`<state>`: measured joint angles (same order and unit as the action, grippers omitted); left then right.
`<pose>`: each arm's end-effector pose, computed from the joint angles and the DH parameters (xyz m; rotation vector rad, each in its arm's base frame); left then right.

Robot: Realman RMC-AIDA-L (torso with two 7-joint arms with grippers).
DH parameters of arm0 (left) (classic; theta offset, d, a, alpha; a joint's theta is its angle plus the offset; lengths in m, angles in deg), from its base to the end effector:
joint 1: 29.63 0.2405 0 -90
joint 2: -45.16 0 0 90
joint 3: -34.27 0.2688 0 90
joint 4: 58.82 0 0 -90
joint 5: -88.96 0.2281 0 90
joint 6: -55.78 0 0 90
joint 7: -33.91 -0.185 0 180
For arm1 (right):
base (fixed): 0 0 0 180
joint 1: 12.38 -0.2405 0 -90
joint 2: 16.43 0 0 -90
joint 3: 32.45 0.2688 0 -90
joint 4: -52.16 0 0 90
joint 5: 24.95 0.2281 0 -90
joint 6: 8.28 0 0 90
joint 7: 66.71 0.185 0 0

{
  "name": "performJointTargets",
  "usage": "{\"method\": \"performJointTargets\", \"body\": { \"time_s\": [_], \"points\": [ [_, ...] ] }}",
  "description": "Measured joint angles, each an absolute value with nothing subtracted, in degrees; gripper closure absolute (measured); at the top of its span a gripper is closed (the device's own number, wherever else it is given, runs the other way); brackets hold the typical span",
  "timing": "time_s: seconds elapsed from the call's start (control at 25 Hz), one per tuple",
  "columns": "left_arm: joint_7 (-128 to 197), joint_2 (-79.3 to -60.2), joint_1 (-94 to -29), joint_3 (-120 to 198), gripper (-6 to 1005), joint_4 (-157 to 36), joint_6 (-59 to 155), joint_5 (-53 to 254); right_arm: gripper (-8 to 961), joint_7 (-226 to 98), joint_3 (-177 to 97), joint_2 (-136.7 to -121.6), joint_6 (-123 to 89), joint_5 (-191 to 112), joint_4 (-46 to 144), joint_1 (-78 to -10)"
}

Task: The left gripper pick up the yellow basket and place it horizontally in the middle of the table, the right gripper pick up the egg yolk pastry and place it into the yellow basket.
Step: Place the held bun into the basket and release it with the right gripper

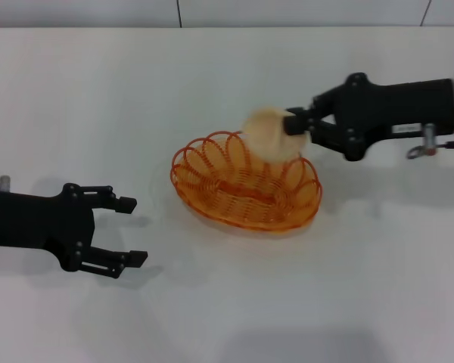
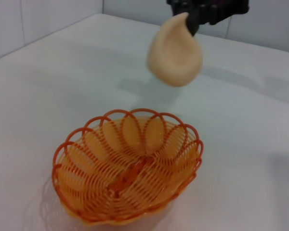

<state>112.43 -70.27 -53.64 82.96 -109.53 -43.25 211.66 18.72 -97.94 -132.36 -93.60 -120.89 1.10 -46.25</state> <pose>-0.2979 0.3191 -0.0116 -2.9838 -0.4151 -0.3137 0.1598 0.3930 -0.0343 -2.8841 0.1888 0.7255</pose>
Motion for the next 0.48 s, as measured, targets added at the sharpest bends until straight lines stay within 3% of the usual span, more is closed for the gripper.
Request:
{"method": "performJointTargets", "body": {
  "time_s": [0.28, 0.48],
  "points": [
    [112.8, -70.78, -53.8, 83.0, 120, -109.6, -42.7, 212.9, 874, 7.9, -108.2, -132.5, -84.4, -109.1, 7.5, -45.1],
    [112.8, -70.83, -53.8, 83.0, 120, -109.6, -42.6, 213.0, 778, 7.5, -112.4, -132.49, -79.0, -108.2, 8.1, -45.0]
  ]
}}
